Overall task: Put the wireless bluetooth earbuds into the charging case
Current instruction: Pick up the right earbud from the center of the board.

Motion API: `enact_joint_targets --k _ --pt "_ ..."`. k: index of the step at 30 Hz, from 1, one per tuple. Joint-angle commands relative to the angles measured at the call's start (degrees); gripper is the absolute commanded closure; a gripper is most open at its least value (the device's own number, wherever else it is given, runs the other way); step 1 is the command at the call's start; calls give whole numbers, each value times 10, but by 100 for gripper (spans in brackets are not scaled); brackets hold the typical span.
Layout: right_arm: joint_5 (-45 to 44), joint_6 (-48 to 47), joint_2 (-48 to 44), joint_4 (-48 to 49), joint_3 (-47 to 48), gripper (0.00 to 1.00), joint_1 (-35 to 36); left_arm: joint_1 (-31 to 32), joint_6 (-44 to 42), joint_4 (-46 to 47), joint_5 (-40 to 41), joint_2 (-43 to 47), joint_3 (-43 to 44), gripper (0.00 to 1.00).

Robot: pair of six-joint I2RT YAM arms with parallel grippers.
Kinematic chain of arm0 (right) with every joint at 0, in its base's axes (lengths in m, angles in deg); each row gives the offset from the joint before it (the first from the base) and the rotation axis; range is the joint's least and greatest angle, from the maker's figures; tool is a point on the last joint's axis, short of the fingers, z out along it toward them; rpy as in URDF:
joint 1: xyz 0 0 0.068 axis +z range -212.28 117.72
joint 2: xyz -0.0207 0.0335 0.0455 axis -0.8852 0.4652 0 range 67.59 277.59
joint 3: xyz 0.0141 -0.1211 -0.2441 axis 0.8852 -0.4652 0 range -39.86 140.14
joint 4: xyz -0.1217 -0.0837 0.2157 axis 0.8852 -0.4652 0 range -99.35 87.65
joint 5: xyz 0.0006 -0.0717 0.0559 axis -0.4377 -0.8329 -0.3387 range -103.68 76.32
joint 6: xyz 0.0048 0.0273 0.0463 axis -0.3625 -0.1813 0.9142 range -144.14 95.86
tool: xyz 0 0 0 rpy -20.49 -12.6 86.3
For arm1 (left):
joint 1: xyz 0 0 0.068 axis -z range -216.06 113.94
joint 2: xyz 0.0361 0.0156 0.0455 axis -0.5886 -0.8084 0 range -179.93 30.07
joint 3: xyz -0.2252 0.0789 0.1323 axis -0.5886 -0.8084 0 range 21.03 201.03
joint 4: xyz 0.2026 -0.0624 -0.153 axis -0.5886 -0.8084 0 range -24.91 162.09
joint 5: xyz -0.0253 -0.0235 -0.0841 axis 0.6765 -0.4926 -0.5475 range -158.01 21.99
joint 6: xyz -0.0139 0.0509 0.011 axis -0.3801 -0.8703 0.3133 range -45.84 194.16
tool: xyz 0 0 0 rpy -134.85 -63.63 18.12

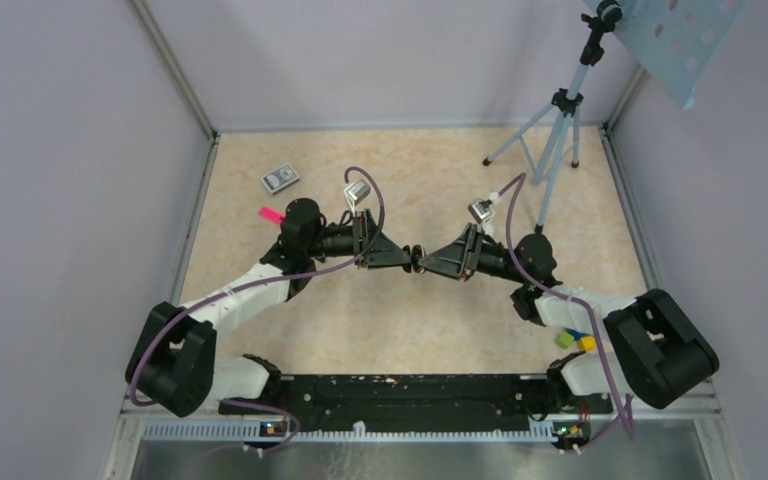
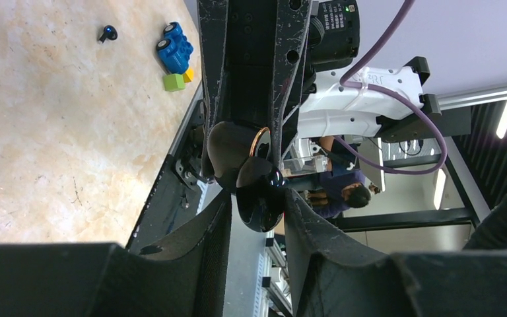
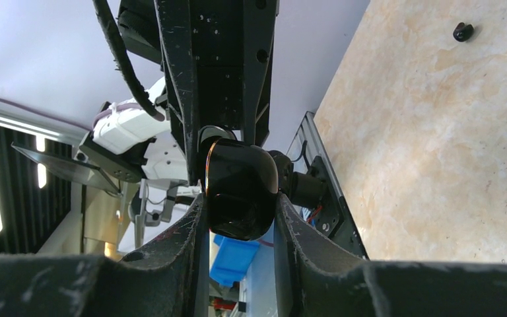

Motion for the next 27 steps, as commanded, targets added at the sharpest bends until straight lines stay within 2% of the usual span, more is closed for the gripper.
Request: enact_joint_targets --k 1,9,18,21,23,25,26,27 --pt "6 0 3 48 -4 100 5 -1 8 42 8 14 -3 62" --pt "6 -2 4 52 -11 100 5 -1 22 56 4 10 -3 67" --pt "6 4 4 63 -13 100 5 -1 17 43 11 14 -1 100" --pt "-1 -2 3 48 -13 56 4 -1 -2 8 17 19 5 100" --pt "-16 -20 -10 5 -16 33 -3 -2 -66 -84 45 24 22 100" --pt "-39 -43 -35 -58 -22 26 -15 -7 -123 -193 68 32 47 100" --pt "-52 -62 -54 -104 -20 14 -23 -10 -144 -226 77 37 54 100" --pt "-64 -92 -76 -171 -13 10 -31 -15 -159 -246 83 44 57 100"
